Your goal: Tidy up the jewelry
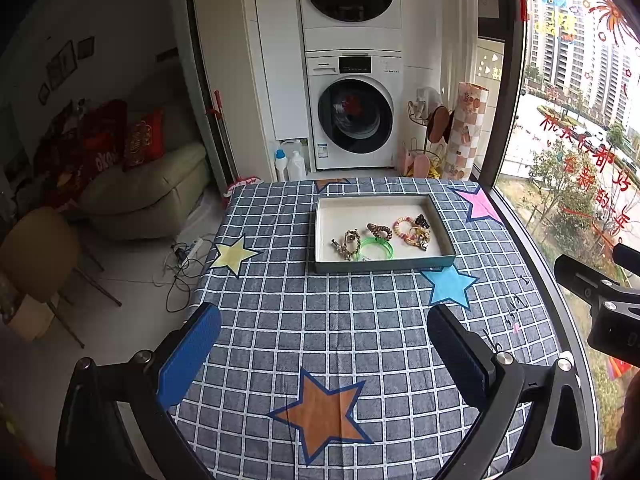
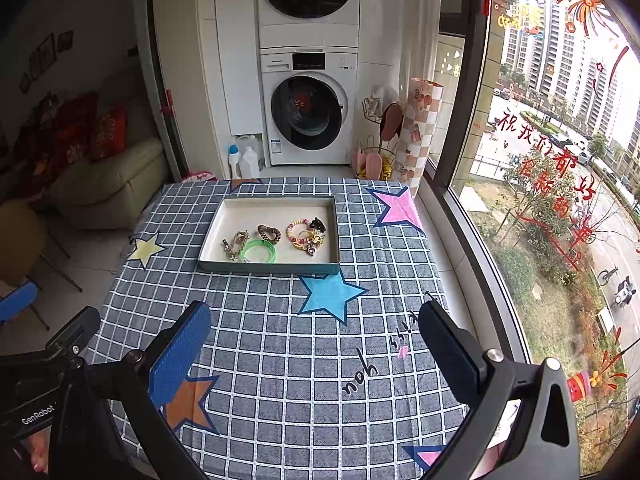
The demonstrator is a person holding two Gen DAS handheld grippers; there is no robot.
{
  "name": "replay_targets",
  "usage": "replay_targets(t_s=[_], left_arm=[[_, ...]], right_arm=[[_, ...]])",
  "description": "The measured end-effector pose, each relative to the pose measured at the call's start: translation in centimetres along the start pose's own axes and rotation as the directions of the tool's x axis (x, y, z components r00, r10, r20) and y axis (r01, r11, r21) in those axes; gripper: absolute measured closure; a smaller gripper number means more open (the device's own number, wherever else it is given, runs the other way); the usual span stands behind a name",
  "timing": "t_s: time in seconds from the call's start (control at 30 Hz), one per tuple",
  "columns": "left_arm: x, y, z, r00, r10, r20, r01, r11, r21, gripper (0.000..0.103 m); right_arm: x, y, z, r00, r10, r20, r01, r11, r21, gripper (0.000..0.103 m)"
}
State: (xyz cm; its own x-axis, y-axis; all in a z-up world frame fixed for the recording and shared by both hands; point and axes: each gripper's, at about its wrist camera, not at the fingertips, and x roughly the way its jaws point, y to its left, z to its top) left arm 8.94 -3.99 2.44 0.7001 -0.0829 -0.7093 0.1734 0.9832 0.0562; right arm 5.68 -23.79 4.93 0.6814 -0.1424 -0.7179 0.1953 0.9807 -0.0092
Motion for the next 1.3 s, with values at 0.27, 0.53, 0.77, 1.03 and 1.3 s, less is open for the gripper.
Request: replay_targets(t_s=[0.27,0.53,0.77,1.03,1.3], left_arm=[[-0.02,0.08,-0.02,1.000,0.000,0.000,0.000,1.000,-0.001,0.000],[-0.11,0.11,0.00,1.000,0.003,0.002,-0.003,1.000,-0.003,0.000],[-0.13,0.21,0.16,1.000,0.003,0.005,-0.003,1.000,-0.011,0.000],[-0.03,0.03,0.19,1.000,0.002,0.004,-0.002,1.000,-0.011,0.000],[-0.03,-0.01,0.14,1.000,0.004,0.003,-0.004,1.000,-0.009,0.000]], right_arm=[[-0.08,0.57,-0.08,1.000,0.009,-0.001,-0.009,1.000,-0.007,0.000],[-0.17,0.74,-0.09,1.000,0.010,-0.002,-0.010,1.000,-0.007,0.000],[-0.17,0.77,-0.09,1.000,0.010,-0.002,-0.010,1.000,-0.008,0.000],[-0.17,0.90,-0.06,1.000,0.011,-0.003,-0.011,1.000,-0.008,0.000],[-0.17,0.92,-0.06,1.000,0.011,-0.004,-0.011,1.000,-0.007,0.000]])
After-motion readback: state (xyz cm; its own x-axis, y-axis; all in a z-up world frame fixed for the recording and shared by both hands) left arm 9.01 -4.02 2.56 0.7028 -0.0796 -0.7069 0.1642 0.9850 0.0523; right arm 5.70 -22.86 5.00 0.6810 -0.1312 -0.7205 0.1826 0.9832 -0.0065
